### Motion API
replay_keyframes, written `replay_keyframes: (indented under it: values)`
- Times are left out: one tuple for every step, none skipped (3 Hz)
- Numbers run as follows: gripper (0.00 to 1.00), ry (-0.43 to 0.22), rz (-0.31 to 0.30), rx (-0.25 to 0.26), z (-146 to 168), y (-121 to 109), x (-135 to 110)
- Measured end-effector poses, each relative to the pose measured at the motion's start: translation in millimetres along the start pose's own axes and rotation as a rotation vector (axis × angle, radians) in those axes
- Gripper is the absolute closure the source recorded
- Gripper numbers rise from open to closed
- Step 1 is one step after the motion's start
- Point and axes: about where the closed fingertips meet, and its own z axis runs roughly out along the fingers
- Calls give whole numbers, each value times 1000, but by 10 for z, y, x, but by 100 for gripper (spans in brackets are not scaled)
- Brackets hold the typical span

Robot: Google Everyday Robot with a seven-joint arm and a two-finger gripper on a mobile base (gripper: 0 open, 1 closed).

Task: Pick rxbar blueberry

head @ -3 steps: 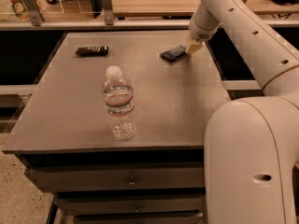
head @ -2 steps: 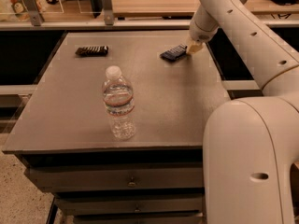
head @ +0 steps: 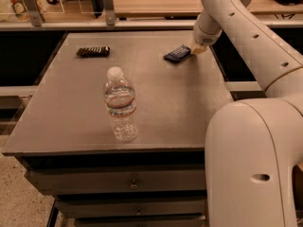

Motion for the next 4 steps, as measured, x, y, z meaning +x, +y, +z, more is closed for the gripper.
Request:
replay_keyframes:
  values:
    - [70,3,0,-1,10,1,6]
    - [88,9,-2,-4,30,2,10]
    - [100,8,-4,1,9,-8,3]
    - [100,-17,-14,18,-96,-24,-55]
